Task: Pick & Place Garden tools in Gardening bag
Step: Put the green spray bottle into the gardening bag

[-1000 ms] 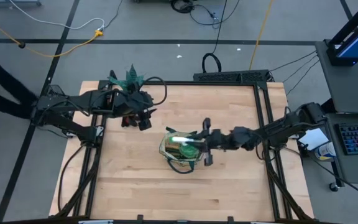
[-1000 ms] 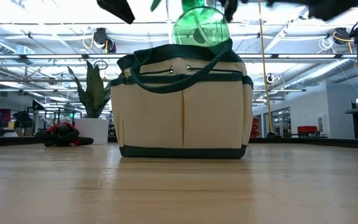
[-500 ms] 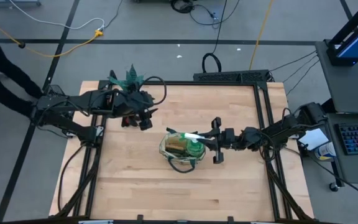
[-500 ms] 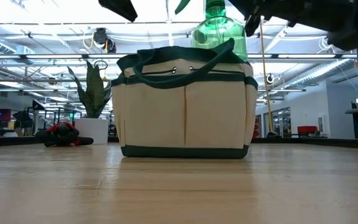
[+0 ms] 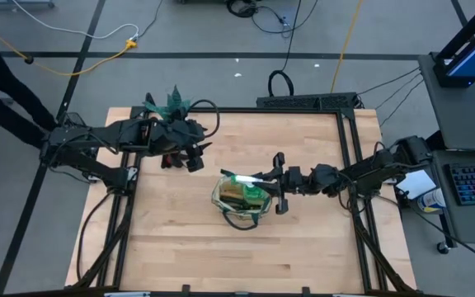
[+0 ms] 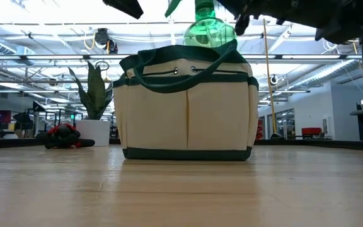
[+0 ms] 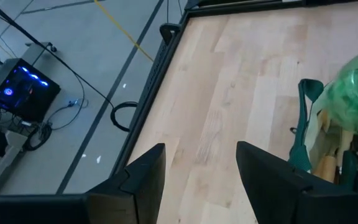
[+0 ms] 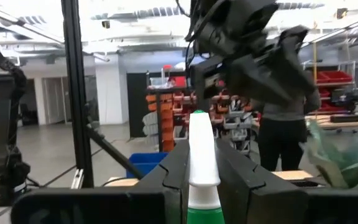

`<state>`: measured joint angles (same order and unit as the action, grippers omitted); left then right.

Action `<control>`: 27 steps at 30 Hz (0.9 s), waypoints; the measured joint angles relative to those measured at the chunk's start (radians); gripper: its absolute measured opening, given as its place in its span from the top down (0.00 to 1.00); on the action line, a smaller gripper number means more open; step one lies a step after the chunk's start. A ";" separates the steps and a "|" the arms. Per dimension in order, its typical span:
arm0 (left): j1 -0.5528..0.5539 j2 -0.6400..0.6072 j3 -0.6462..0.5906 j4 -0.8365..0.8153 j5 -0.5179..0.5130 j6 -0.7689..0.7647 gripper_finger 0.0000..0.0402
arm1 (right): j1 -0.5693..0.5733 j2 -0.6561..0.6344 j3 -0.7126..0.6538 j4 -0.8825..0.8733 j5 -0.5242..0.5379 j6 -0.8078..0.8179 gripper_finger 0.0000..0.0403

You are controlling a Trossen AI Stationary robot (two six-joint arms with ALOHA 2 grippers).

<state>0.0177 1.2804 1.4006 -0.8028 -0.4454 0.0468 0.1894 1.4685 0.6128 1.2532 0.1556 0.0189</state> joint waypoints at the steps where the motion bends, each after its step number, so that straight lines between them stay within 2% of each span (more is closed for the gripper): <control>1: 0.000 0.000 0.000 0.000 0.000 0.001 0.50 | 0.000 0.010 0.007 -0.001 0.000 0.000 0.89; 9: 0.000 0.000 0.000 -0.001 0.000 0.001 0.50 | 0.000 0.089 0.016 0.009 0.006 0.049 0.89; 15: 0.000 0.000 0.000 -0.007 0.000 0.001 0.50 | 0.003 0.092 0.013 0.032 0.007 0.051 0.89; 21: 0.000 0.000 0.000 -0.008 0.000 0.005 0.50 | 0.039 0.093 -0.065 0.087 0.159 0.072 0.89; 27: 0.000 0.000 0.000 -0.009 0.000 0.026 0.50 | 0.062 0.092 -0.122 0.183 0.188 0.049 0.89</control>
<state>0.0178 1.2808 1.4006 -0.8120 -0.4449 0.0731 0.2512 1.5605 0.4910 1.4367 0.3435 0.0681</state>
